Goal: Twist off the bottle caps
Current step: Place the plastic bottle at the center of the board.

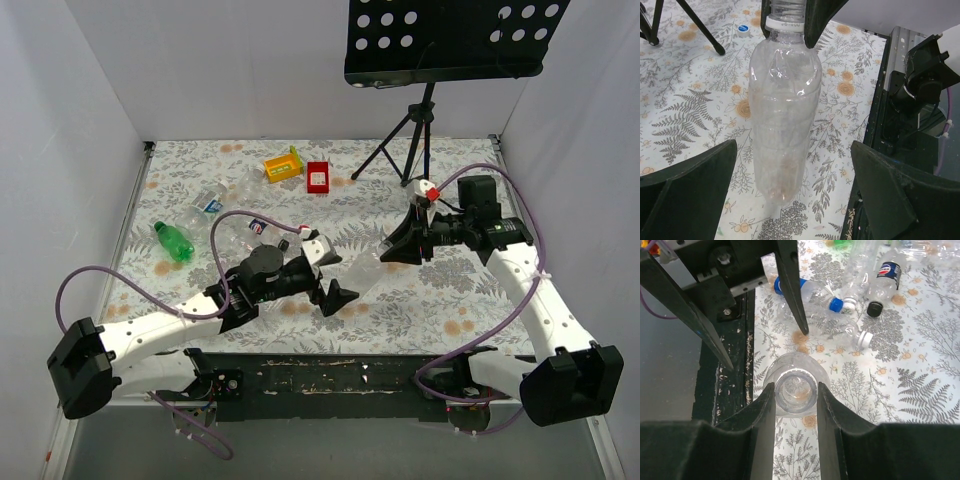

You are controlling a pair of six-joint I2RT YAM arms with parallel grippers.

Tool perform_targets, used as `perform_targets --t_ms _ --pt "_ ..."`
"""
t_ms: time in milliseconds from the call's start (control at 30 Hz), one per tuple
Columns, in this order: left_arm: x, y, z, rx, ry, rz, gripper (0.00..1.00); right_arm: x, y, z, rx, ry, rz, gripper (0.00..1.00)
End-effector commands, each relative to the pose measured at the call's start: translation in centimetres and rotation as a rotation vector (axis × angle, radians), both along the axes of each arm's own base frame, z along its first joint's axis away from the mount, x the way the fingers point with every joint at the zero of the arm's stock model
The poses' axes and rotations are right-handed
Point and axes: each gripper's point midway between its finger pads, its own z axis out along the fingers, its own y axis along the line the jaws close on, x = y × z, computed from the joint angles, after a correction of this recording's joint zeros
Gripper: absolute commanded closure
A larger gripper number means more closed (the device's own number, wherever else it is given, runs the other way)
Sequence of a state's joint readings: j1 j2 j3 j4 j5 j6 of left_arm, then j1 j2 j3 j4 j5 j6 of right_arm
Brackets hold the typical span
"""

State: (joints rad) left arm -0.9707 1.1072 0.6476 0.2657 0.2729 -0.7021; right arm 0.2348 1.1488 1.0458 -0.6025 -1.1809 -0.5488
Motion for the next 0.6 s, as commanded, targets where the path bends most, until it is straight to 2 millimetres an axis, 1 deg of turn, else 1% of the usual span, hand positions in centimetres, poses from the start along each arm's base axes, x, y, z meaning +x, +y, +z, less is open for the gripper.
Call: perform_targets --t_ms 0,133,200,400,500,533,567 --pt "-0.1 1.2 1.6 -0.022 -0.043 0.030 0.02 0.3 -0.9 0.5 0.005 -0.046 -0.044 0.99" --pt "-0.1 2.0 1.9 -0.008 -0.074 0.046 0.02 0.8 -2.1 0.3 -0.020 -0.070 -0.096 0.99" --pt "0.1 2.6 1.7 0.016 -0.089 0.064 0.02 1.2 -2.6 0.3 -0.029 -0.081 -0.124 0.99" --pt "0.6 4.3 2.0 0.068 -0.152 0.111 0.02 2.0 -4.7 0.6 -0.041 -0.093 -0.215 0.99" --pt "1.0 5.2 1.7 0.118 -0.185 0.137 0.02 2.6 -5.8 0.8 -0.057 -0.099 -0.264 0.99" --pt "1.2 5.4 1.9 0.128 -0.202 0.149 0.02 2.6 -5.8 0.9 -0.061 -0.101 -0.262 0.99" --pt "1.3 5.8 1.2 0.164 -0.201 0.154 0.02 3.0 -6.7 1.0 -0.069 -0.097 -0.300 0.99"
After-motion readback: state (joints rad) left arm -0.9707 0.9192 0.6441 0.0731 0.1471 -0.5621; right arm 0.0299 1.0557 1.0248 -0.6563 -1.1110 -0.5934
